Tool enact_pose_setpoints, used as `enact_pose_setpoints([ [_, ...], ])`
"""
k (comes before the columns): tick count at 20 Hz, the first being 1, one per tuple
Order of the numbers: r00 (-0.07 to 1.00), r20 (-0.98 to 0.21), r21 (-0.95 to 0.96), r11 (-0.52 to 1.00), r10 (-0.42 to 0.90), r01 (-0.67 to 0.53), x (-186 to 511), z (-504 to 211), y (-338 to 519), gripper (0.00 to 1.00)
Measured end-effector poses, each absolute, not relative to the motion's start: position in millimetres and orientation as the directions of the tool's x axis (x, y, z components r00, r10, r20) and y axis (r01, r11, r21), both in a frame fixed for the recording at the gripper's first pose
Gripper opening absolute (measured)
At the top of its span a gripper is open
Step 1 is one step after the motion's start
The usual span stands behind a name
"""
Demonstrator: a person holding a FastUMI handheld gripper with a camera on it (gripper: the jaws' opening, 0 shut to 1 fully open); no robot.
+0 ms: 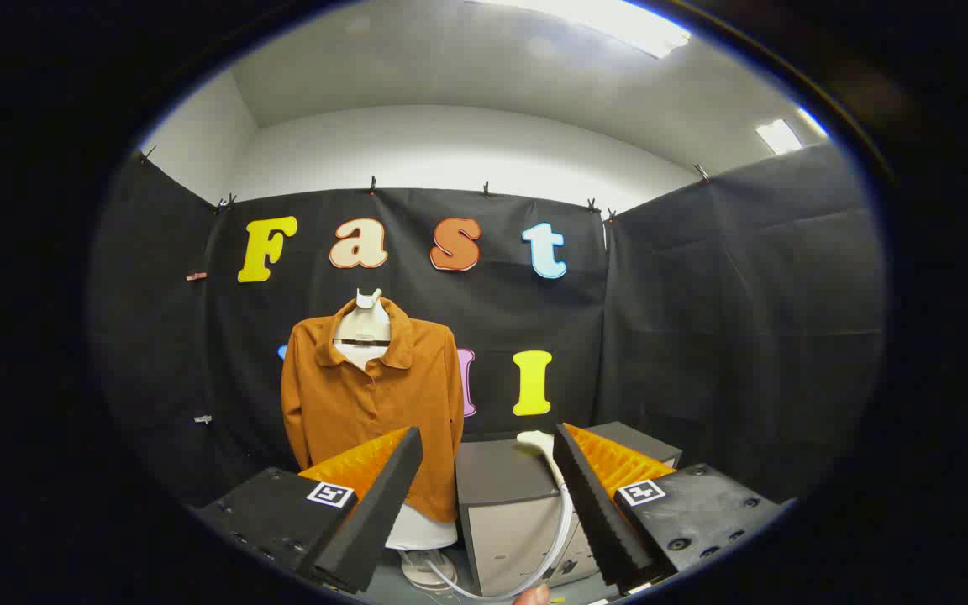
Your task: Iron the clothes twice with a garment steamer, once on the left side and once on the right side.
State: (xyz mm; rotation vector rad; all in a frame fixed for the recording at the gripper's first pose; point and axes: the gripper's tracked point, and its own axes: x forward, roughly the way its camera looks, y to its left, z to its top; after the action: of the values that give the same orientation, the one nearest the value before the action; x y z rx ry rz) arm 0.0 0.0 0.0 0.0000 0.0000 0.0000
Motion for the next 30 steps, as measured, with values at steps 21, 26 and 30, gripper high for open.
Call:
enact_pose_setpoints([
  [21, 0.996, 0.056, 0.019, 0.998, 0.066, -0.067, 18, -12, 18, 0.98],
  [26, 0.999, 0.029, 0.09, 0.995, 0.044, -0.046, 46, -18, -13, 0.98],
  [30, 0.994, -0.077, 0.123, 0.99, 0.077, -0.067, 93, -41, -40, 0.98],
])
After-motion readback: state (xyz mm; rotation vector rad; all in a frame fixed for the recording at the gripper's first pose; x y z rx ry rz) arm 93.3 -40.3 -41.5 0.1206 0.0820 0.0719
